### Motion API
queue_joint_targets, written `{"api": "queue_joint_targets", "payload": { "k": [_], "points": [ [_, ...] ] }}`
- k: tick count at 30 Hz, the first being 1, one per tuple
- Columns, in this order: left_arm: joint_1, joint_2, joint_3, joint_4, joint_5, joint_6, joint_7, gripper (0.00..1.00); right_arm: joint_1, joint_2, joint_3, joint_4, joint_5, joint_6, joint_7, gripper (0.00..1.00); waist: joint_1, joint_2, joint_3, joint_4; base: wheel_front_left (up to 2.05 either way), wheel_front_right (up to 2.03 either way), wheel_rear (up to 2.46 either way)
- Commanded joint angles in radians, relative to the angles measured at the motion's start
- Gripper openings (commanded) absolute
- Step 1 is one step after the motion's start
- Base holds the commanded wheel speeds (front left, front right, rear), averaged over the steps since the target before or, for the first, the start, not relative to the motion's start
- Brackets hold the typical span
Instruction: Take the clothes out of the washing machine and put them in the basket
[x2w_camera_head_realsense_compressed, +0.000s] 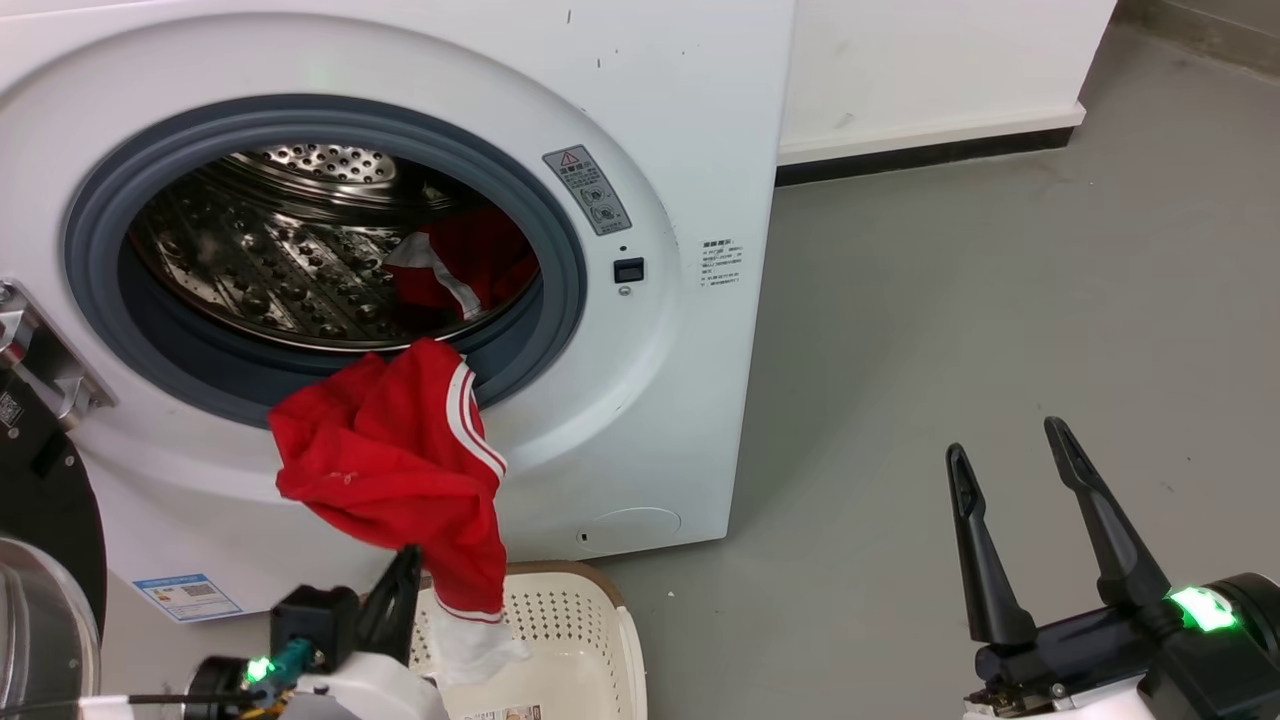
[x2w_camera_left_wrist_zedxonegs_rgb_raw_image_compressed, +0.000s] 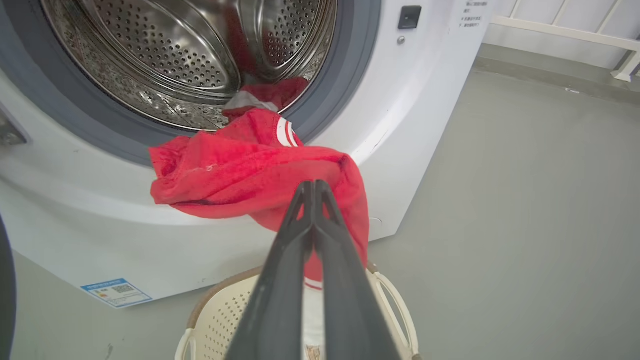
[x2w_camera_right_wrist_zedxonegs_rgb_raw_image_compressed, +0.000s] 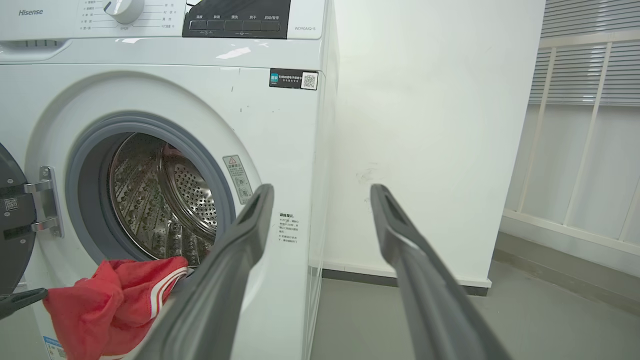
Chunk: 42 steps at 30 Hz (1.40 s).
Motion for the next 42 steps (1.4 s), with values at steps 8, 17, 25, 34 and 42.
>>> {"api": "queue_joint_targets", "payload": {
  "k": [8, 17, 25, 34, 42],
  "points": [
    [0.035, -0.053, -0.025, 0.116, -0.011, -0.041, -0.005, 0.0, 0.001, 0.0, 0.01, 0.0, -0.012, 0.0, -0.002, 1.0, 0.0001, 0.0, 0.022, -0.033, 0.0, 0.0, 0.0],
    [-0.015, -0.118, -0.018, 0.322, -0.009, -0.11, -0.004, 0.0, -0.058, 0.0, 0.023, -0.009, -0.011, 0.0, -0.002, 1.0, 0.0001, 0.0, 0.114, -0.073, 0.0, 0.0, 0.0],
    [-0.081, -0.173, 0.001, 0.537, 0.007, -0.18, -0.004, 0.0, -0.111, 0.0, 0.033, -0.021, -0.002, 0.0, -0.003, 1.0, 0.0001, 0.0, 0.208, -0.109, 0.0, 0.0, 0.0],
    [-0.174, -0.233, -0.009, 0.763, 0.028, -0.25, -0.004, 0.0, -0.163, 0.001, 0.034, -0.032, 0.01, 0.0, -0.002, 1.0, 0.0001, 0.0, 0.297, -0.131, 0.0, 0.0, 0.0],
    [-0.275, -0.266, -0.018, 0.926, 0.024, -0.279, -0.001, 0.0, -0.209, 0.001, 0.035, -0.044, 0.026, 0.0, -0.003, 1.0, 0.0001, 0.0, 0.387, -0.149, 0.0, 0.0, 0.0]
  ]
}}
